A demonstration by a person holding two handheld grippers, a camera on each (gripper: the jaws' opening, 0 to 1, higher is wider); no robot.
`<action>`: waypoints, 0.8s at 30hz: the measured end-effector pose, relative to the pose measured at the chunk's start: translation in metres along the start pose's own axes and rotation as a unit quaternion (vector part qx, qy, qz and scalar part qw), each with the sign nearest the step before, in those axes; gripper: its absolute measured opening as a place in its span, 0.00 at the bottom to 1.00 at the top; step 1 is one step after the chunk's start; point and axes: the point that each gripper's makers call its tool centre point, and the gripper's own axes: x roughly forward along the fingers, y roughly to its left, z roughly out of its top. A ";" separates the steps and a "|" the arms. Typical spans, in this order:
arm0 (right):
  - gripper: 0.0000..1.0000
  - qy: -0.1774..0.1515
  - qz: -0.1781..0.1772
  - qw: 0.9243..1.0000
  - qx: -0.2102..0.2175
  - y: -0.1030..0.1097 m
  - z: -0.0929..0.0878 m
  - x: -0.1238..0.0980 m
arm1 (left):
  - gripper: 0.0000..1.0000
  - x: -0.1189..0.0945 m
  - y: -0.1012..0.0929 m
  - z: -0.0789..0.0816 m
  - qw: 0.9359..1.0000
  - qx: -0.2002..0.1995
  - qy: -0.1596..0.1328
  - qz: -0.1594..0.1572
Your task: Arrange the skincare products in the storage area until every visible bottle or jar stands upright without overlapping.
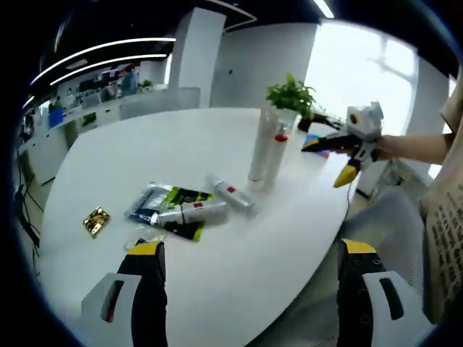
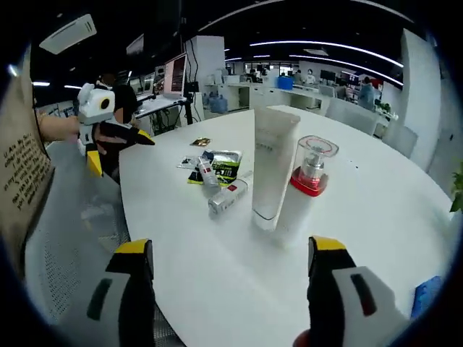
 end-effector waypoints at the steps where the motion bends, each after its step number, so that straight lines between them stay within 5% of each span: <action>1: 0.91 -0.004 -0.004 1.000 0.010 0.003 0.000 -0.002 | 0.97 -0.003 0.000 0.000 1.000 -0.001 -0.001 0.002; 9: 0.97 -0.072 -0.024 0.994 0.084 0.021 0.014 -0.017 | 0.97 -0.017 0.004 -0.002 1.000 -0.013 -0.010 0.015; 24: 0.99 -0.098 -0.076 0.985 0.123 0.038 0.015 -0.030 | 0.97 -0.032 0.006 -0.005 0.999 -0.024 -0.014 0.032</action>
